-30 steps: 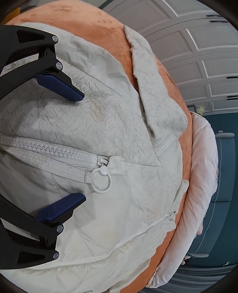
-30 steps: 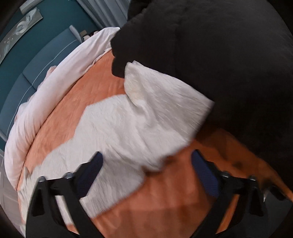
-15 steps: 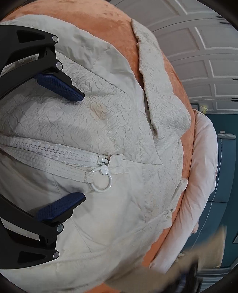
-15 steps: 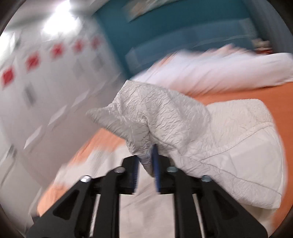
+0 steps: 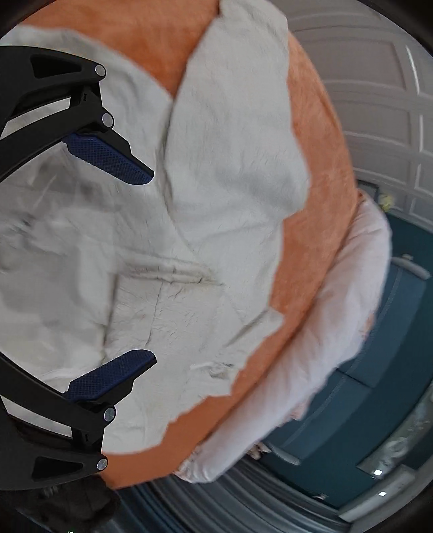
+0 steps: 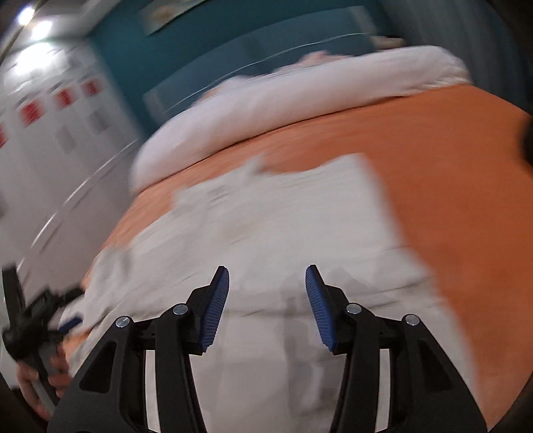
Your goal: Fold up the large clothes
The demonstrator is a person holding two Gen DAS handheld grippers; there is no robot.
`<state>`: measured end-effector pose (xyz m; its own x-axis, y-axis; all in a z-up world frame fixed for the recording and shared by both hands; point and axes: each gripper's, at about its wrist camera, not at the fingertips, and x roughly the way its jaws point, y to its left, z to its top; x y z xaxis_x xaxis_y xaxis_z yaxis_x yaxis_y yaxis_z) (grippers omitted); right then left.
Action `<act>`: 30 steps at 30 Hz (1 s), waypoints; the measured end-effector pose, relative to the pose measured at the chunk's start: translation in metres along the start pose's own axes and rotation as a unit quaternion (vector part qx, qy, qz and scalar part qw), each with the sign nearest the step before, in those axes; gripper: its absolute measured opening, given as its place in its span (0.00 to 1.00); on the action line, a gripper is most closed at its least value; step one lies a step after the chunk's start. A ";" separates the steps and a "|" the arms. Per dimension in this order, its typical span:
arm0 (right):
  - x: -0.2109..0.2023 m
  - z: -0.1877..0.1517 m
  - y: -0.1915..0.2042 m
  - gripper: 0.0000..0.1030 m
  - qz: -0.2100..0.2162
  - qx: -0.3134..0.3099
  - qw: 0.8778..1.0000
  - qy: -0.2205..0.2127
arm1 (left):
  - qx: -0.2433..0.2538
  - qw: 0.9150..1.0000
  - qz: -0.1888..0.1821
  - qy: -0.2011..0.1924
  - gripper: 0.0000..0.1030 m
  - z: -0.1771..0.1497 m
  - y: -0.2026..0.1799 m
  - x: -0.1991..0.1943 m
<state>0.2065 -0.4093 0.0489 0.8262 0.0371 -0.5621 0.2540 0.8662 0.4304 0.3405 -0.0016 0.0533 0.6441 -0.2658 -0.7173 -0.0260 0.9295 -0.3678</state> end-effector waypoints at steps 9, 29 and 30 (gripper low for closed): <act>0.059 -0.013 -0.045 0.06 -0.068 -0.003 0.996 0.056 | 0.049 0.994 0.094 0.027 0.87 -0.016 -0.019 0.082; 0.024 -0.019 -0.020 0.12 -0.093 -0.032 0.995 0.032 | -0.017 0.996 0.077 -0.042 0.93 -0.004 0.044 0.008; 0.008 -0.025 -0.004 0.16 -0.078 -0.050 0.995 0.026 | -0.033 0.994 0.085 -0.057 0.94 0.004 0.068 -0.013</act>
<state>0.1991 -0.4000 0.0251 0.7530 -0.0784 -0.6534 0.3239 0.9084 0.2642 0.3339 0.0659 0.0398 0.7079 -0.0729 -0.7026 -0.1888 0.9389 -0.2877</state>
